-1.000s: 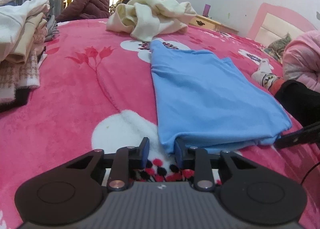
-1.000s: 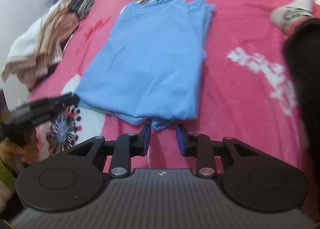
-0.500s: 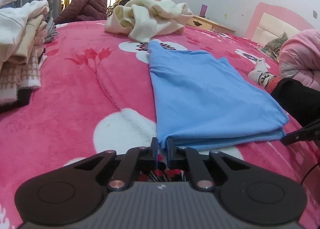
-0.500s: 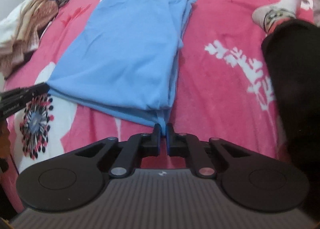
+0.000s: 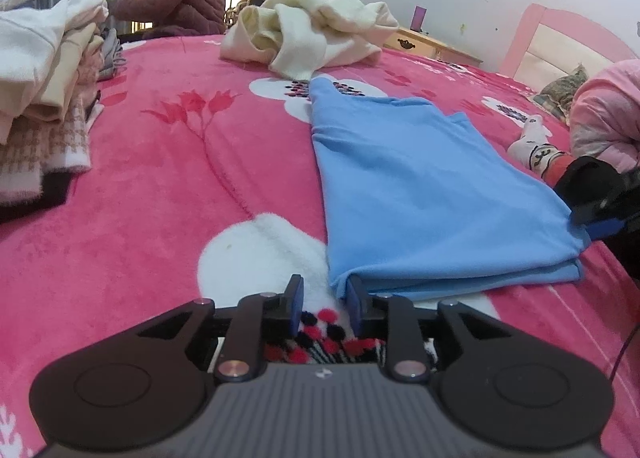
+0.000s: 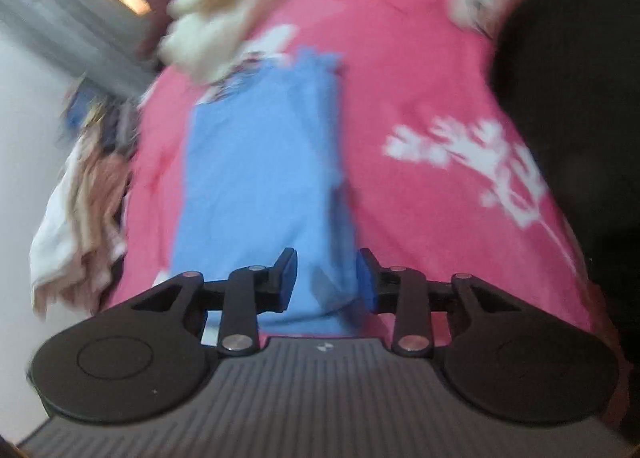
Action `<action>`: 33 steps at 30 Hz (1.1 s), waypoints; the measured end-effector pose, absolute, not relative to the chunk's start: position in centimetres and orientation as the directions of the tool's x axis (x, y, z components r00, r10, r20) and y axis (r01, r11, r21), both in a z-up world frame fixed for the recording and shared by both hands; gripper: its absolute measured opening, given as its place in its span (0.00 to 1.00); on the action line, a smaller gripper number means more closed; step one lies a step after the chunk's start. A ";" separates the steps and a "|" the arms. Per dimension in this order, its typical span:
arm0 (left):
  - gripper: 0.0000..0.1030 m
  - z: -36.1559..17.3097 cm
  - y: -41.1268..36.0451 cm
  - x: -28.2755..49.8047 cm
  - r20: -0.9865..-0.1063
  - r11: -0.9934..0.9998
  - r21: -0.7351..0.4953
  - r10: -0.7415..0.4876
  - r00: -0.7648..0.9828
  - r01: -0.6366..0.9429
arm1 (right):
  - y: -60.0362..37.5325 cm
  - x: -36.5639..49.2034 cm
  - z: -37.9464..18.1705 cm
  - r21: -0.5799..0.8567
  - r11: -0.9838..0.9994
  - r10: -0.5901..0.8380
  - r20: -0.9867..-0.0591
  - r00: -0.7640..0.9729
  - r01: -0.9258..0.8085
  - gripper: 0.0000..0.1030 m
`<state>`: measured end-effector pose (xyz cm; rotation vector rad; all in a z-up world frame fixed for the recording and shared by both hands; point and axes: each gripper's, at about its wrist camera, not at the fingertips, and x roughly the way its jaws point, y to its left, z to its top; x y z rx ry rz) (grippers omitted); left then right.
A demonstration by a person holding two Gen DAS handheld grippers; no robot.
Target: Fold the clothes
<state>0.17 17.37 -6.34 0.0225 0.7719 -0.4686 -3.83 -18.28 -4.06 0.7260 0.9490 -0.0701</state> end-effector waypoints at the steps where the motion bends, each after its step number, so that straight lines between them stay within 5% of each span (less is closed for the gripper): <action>1: 0.25 -6.3 17.3 0.2 -0.676 0.898 -0.148 -0.398 0.620 0.415 | -18.7 -3.4 -4.7 0.545 0.745 0.259 -0.768 0.586 0.385 0.31; 2: 0.25 -6.4 17.2 0.2 -0.676 0.898 -0.147 -0.397 0.620 0.415 | -18.7 -3.4 -5.1 0.570 0.729 0.289 -0.758 0.585 0.378 0.24; 3: 0.24 -6.4 17.2 0.3 -0.678 0.899 -0.147 -0.396 0.619 0.413 | -18.6 -3.4 -5.4 0.594 0.713 0.318 -0.747 0.584 0.372 0.04; 9: 0.04 -6.0 17.5 0.5 -0.665 0.894 -0.189 -0.421 0.616 0.406 | -17.9 -4.2 -4.7 0.648 0.680 0.367 -0.706 0.605 0.343 0.02; 17: 0.03 -5.7 17.4 -0.5 -0.668 0.891 -0.128 -0.402 0.626 0.436 | -17.5 -5.5 -4.5 0.687 0.615 0.404 -0.696 0.593 0.388 0.02; 25: 0.02 -6.0 17.0 -1.3 -0.695 0.878 -0.052 -0.374 0.614 0.475 | -16.3 -4.5 -5.3 0.488 0.808 0.247 -0.789 0.563 0.330 0.02; 28: 0.06 -6.1 17.5 -1.3 -0.719 0.877 -0.049 -0.363 0.593 0.477 | -16.4 -4.4 -6.0 0.457 0.824 0.233 -0.812 0.535 0.334 0.11; 30: 0.15 -5.5 18.3 -1.5 -0.725 0.883 -0.047 -0.351 0.592 0.466 | -16.4 -4.7 -5.1 0.422 0.844 0.194 -0.816 0.544 0.332 0.28; 33: 0.19 -3.5 19.9 -1.9 -0.717 0.900 -0.041 -0.328 0.615 0.433 | -16.5 -5.0 -2.3 0.330 0.895 0.099 -0.803 0.588 0.300 0.28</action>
